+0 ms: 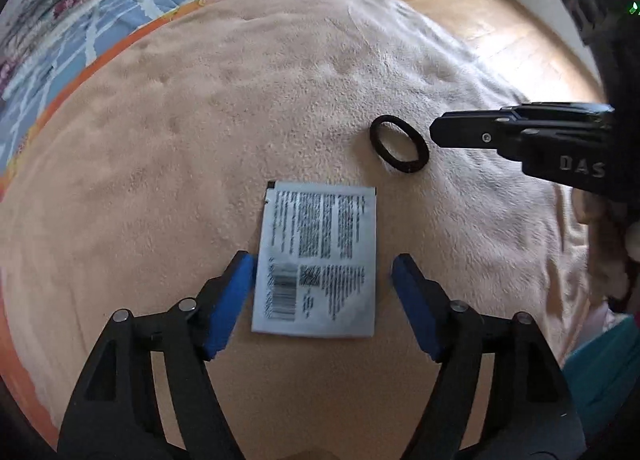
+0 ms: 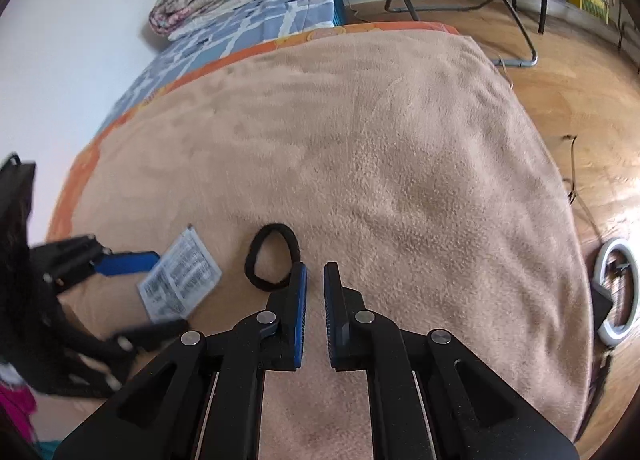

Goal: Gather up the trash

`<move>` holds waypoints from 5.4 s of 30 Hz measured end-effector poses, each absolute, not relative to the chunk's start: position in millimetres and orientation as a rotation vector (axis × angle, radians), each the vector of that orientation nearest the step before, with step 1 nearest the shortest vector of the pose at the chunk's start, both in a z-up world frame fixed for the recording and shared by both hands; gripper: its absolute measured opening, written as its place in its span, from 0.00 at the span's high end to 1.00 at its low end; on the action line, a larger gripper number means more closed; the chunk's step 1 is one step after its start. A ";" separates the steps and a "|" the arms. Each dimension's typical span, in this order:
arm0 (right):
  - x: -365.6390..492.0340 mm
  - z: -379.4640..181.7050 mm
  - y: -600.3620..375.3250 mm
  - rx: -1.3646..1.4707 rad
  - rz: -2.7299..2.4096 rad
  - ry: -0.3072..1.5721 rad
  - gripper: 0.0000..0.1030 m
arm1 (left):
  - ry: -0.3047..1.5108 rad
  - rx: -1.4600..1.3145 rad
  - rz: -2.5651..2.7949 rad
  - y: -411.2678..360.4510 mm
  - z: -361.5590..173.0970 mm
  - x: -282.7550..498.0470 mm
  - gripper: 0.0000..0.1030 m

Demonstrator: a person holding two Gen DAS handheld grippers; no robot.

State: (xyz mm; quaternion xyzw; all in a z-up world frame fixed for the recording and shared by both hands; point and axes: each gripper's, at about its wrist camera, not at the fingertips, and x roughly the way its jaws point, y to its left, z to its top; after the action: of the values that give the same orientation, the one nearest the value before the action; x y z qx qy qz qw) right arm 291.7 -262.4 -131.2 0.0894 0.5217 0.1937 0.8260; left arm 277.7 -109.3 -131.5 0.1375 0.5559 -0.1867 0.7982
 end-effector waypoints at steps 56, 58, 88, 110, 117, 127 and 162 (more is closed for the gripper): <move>123.2 -42.7 -229.9 0.163 0.660 0.958 0.94 | 1.041 0.099 -0.238 -18.5 -42.3 70.3 0.39; 104.7 -41.9 -228.4 0.151 0.672 0.956 0.94 | 1.035 0.091 -0.232 -15.7 -41.8 55.1 0.39; -51.8 -100.3 -193.1 -0.019 0.799 1.096 0.94 | 1.084 -0.049 -0.191 -6.4 -96.7 -92.1 0.39; -62.6 -117.3 -186.1 -0.078 0.756 1.141 0.64 | 1.126 -0.059 -0.215 -13.0 -110.7 -99.5 0.39; -62.5 -114.6 -185.6 -0.093 0.741 1.125 0.60 | 1.140 -0.064 -0.217 -13.4 -113.1 -99.3 0.38; -58.0 -110.2 -189.5 -0.087 0.705 1.103 0.50 | 1.114 -0.087 -0.182 -4.9 -100.7 -94.3 0.38; 50.0 -17.0 -203.7 0.008 0.612 0.799 0.31 | 0.805 -0.034 -0.069 3.3 16.1 2.3 0.18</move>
State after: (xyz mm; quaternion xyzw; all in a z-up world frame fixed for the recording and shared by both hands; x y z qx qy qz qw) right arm 50.0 -203.7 -17.0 0.0036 0.3829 0.2932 0.8760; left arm 2.3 3.3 16.1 -0.0163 0.3917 -0.0336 0.9193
